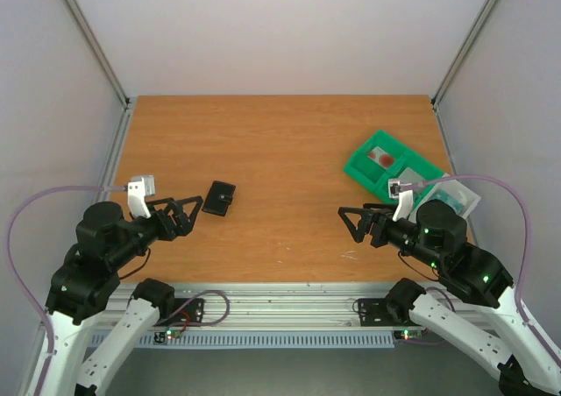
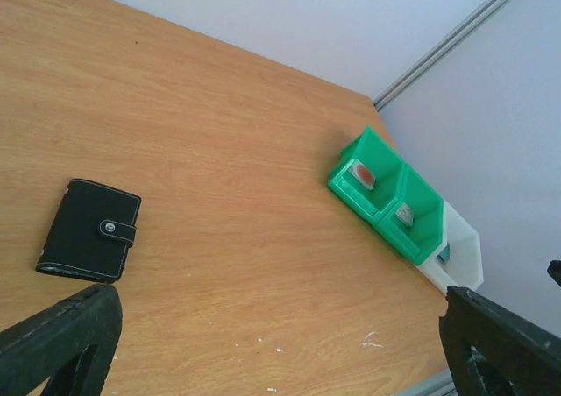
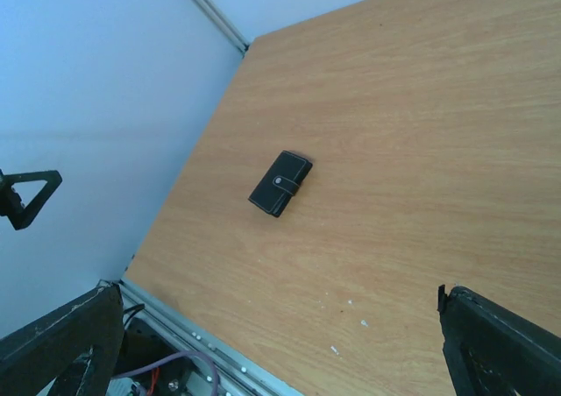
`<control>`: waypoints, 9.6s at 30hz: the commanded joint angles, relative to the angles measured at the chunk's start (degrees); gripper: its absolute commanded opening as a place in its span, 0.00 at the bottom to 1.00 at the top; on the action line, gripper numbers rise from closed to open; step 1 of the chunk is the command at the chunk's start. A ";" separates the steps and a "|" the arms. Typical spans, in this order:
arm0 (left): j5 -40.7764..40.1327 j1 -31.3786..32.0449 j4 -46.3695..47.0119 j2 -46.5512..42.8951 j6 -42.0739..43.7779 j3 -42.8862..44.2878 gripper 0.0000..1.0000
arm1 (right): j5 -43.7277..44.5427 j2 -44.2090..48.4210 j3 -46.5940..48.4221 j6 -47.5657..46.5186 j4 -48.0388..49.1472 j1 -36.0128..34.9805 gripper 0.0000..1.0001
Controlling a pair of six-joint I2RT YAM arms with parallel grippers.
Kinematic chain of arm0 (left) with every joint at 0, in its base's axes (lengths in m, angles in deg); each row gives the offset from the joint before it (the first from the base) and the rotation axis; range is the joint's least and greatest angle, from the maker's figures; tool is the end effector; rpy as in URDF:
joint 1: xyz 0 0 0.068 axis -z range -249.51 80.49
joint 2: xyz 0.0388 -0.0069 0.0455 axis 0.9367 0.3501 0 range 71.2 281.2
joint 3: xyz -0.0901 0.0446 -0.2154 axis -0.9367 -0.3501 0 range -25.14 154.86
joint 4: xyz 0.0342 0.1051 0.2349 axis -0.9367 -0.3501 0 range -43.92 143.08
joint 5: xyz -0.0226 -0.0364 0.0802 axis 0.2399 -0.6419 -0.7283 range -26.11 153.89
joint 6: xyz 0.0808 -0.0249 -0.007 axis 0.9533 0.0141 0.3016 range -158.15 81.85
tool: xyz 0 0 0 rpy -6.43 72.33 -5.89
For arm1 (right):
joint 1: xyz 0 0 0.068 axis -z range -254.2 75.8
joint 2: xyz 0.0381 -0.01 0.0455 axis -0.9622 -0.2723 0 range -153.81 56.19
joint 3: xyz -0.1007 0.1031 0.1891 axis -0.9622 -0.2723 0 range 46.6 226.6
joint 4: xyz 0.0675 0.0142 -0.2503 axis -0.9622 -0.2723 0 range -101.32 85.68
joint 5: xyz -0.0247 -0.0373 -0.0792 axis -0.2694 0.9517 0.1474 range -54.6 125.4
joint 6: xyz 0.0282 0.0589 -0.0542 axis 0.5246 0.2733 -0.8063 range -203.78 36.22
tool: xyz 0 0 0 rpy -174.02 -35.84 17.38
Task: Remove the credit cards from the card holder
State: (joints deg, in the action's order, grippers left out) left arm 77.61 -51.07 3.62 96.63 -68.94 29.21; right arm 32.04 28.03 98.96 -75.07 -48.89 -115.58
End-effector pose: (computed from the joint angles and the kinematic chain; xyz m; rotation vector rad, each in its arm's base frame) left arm 0.1229 -0.0595 0.3298 -0.0493 2.0030 -0.7947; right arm 0.1139 0.1062 0.3236 -0.5953 1.8876 0.6349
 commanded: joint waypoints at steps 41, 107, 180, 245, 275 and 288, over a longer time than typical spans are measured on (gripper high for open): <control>-8.84 -8.15 17.71 65.27 4.25 3.49 0.71 | -1.09 1.86 0.24 1.65 -2.38 -0.45 0.98; 16.55 15.20 48.38 53.40 -20.40 -24.60 0.37 | -9.15 -15.90 -4.42 2.68 -3.97 -0.48 0.69; 2.57 12.58 31.44 27.24 -18.11 -31.85 0.40 | 3.04 -72.38 16.63 16.39 -1.19 -15.99 0.35; 1.07 12.59 21.62 13.82 -20.99 -32.63 0.45 | 10.25 -72.93 18.54 13.74 -5.12 -19.61 0.21; -1.64 12.62 13.33 6.30 -18.22 -30.86 0.46 | 13.78 -83.28 22.58 14.00 -5.85 -20.05 0.08; 2.55 12.68 20.08 12.93 -18.12 -31.45 0.46 | 13.64 -75.34 16.00 6.92 2.42 -20.93 0.01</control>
State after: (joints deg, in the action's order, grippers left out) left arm 77.76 -38.31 18.16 106.90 -87.65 -2.66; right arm 45.11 -50.44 118.67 -64.45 -52.76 -136.15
